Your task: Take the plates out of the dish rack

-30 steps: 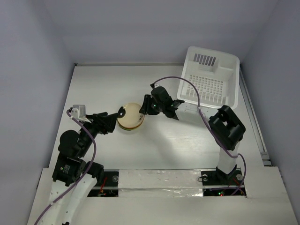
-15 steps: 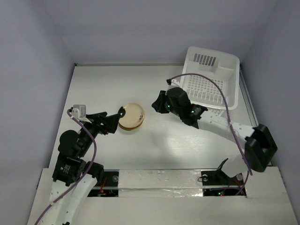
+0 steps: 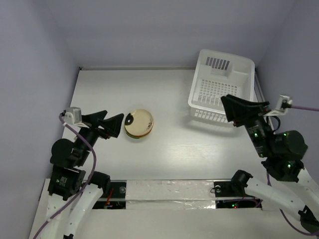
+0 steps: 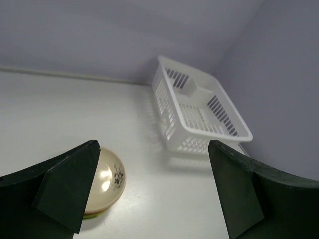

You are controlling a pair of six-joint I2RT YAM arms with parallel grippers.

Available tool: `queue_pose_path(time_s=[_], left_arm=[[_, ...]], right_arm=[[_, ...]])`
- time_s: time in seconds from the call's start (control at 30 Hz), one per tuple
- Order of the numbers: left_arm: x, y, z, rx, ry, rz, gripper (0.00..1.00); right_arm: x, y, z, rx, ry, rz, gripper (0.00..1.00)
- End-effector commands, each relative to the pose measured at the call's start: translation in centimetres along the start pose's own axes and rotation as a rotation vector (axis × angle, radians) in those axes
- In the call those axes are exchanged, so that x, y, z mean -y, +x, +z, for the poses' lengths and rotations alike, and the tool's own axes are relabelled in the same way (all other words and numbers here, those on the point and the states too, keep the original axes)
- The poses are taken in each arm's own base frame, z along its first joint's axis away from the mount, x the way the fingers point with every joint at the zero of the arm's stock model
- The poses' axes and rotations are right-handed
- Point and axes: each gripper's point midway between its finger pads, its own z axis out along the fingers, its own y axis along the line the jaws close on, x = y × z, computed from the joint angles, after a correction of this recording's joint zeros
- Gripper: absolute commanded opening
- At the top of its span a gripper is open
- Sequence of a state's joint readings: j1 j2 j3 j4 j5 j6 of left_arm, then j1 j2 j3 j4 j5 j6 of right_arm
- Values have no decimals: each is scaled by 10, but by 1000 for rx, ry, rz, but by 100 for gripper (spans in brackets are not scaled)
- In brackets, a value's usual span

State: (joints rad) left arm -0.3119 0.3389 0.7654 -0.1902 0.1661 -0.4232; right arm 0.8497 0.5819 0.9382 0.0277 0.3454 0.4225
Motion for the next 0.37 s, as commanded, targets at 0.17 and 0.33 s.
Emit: queue_pose_path(time_s=[0.17,0.33], left_arm=[[37,-108,-24,311,41,102,87],[22,-88,-18,284,2,85,89]], right_arm=[[36,-50,-31,135,191,-44,100],[41,-47,-36,144,203,-45,100]])
